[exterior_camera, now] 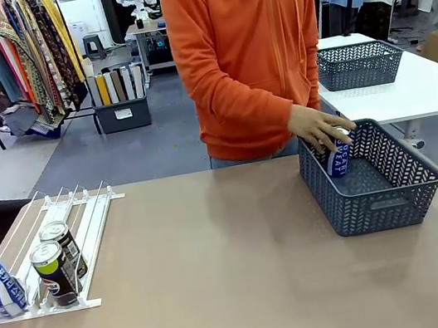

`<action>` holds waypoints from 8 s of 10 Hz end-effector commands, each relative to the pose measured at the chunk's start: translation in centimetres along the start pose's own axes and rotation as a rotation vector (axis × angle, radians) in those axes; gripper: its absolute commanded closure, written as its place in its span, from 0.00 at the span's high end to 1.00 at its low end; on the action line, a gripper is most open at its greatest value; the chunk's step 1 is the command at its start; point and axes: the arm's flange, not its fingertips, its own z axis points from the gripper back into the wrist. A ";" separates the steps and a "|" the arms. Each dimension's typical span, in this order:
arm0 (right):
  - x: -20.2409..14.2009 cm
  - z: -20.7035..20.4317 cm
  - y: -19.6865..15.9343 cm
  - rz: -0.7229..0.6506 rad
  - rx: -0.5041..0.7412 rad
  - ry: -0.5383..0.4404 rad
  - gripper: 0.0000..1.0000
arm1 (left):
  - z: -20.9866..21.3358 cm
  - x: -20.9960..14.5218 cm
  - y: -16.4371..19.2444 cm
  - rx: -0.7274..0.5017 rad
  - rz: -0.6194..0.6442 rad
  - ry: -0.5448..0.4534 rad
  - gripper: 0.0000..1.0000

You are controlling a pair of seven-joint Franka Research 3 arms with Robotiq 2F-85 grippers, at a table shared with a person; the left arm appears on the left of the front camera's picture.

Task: Retrieve and store the cans from the dispenser.
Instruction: Pick up the last remaining can from one row of the Automatic Can Dispenser and place it in the middle of the table.

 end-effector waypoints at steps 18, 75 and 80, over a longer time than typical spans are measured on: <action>0.2 -0.2 0.1 0.022 0.029 -0.016 1.00 | -16.2 -1.7 0.2 0.968 -0.134 0.140 1.00; 0.2 -0.2 0.1 0.022 0.029 -0.016 1.00 | -58.1 -11.4 -21.2 0.904 -0.700 0.482 1.00; 0.2 -0.2 0.1 0.022 0.029 -0.016 1.00 | -44.6 -6.8 -27.5 0.743 -0.550 0.350 1.00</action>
